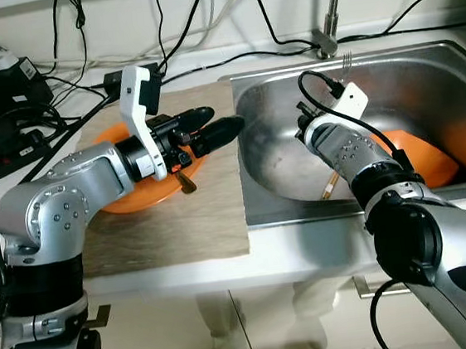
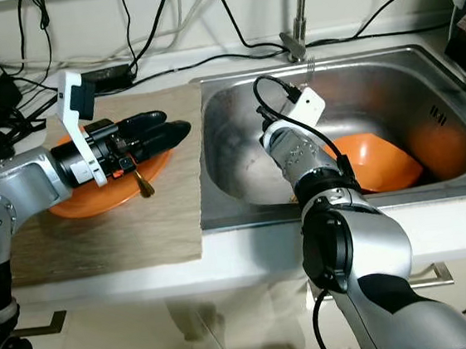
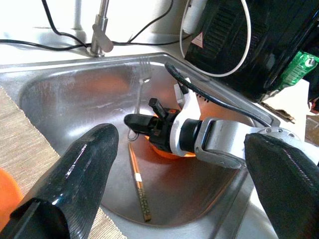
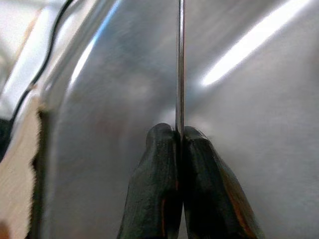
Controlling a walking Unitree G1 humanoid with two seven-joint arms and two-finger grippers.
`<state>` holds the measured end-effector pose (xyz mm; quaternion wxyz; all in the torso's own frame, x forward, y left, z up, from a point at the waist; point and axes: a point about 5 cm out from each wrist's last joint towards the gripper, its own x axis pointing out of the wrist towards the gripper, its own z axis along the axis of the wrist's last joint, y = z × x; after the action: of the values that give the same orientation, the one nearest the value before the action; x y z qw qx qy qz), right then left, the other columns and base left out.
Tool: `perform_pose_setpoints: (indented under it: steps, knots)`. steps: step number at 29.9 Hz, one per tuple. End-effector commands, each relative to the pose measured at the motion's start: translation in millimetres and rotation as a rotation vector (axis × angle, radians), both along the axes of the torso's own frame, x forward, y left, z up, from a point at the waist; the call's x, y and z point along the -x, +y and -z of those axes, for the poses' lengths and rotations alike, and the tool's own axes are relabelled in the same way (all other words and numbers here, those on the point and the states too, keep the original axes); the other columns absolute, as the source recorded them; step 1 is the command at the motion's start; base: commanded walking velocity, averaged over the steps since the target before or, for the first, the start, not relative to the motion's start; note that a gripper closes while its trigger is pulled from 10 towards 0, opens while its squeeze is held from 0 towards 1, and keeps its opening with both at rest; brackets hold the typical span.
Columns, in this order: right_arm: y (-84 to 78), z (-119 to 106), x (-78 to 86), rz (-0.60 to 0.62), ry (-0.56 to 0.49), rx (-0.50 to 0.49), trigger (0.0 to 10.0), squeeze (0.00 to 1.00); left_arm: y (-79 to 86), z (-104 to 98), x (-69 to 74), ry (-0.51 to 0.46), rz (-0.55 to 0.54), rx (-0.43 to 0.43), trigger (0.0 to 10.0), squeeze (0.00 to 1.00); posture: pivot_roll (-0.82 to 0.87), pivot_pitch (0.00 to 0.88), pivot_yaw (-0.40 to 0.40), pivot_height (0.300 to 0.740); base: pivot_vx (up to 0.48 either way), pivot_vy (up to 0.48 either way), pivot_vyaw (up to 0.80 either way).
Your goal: Kitchen organization
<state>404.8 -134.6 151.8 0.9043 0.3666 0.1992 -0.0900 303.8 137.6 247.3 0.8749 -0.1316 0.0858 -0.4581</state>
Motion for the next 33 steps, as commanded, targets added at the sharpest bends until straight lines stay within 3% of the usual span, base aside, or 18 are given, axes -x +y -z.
perform_pose_setpoints:
  steps: [1, 5, 6, 7, 8, 16, 18, 20, 22, 27, 33]
  knots:
    - [0.4, -5.9, -2.2, 0.024, -0.002, -0.007, 0.0, 0.00, 2.3, -4.4, -1.2, 0.001, -0.004, -0.009, 10.0, 0.00, -0.02, 0.000, 0.116, 0.740, 0.000, 0.000, 0.00]
    - [-3.6, 4.7, 1.9, 0.075, 0.050, -0.003, 0.0, 0.00, 4.1, -4.9, -1.2, 0.005, -0.008, -0.016, 10.0, 0.00, -0.01, 0.000, 0.117, 0.740, 0.000, 0.000, 0.00]
    - [-5.2, 7.9, 3.2, 0.090, 0.069, -0.002, 2.4, 0.00, 4.3, -5.4, -1.2, 0.006, -0.008, -0.016, 10.0, 0.00, -0.01, 0.000, 0.118, 0.740, 0.000, 0.000, 0.00]
    - [-6.2, 10.0, 4.2, 0.100, 0.081, -0.001, 2.4, 0.00, 4.3, -5.8, -1.1, 0.006, -0.008, -0.016, 10.0, 0.00, -0.01, 0.000, 0.118, 0.740, 0.000, 0.000, 0.00]
    - [-7.8, 13.3, 5.7, 0.114, 0.101, 0.000, 10.0, 0.00, 4.2, -6.1, -1.1, 0.008, -0.008, -0.016, 10.0, 0.00, -0.01, 0.000, 0.118, 0.740, 0.000, 0.000, 0.00]
    - [-8.3, 25.1, 11.2, 0.139, 0.161, 0.042, 10.0, 0.00, 1.2, -8.4, -0.9, 0.010, -0.001, -0.011, 10.0, 0.00, -0.01, 0.000, 0.123, 0.740, 0.000, 0.000, 0.00]
    - [-5.9, 38.4, 17.7, 0.107, 0.207, 0.126, 10.0, 0.00, 0.8, -8.1, -2.3, 0.013, -0.012, -0.001, 10.0, 0.00, -0.01, 0.000, 0.123, 0.740, 0.000, 0.000, 0.00]
    - [-5.8, 40.8, 18.9, 0.102, 0.215, 0.143, 10.0, 0.00, 0.6, -7.7, -2.4, 0.013, -0.014, 0.000, 10.0, 0.00, -0.01, 0.000, 0.123, 0.740, 0.000, 0.000, 0.00]
    - [-8.5, 48.4, 23.0, 0.079, 0.237, 0.227, 10.0, 0.00, -1.6, -5.8, 2.2, 0.012, -0.014, -0.001, 10.0, 0.00, -0.02, 0.015, 0.126, 0.740, 0.000, 0.000, 0.00]
    - [-16.4, 55.1, 26.8, 0.055, 0.255, 0.329, 10.0, 0.00, -2.2, 1.5, 9.9, 0.038, -0.008, -0.012, 10.0, 0.00, -0.02, 0.068, 0.131, 0.740, 0.000, 0.000, 0.00]
    - [-16.0, 56.6, 27.7, 0.051, 0.256, 0.364, 10.0, 0.02, -0.7, 3.0, 16.2, 0.050, -0.006, -0.030, 10.0, 0.00, 0.00, 0.087, 0.132, 0.740, 0.000, 0.000, 0.00]
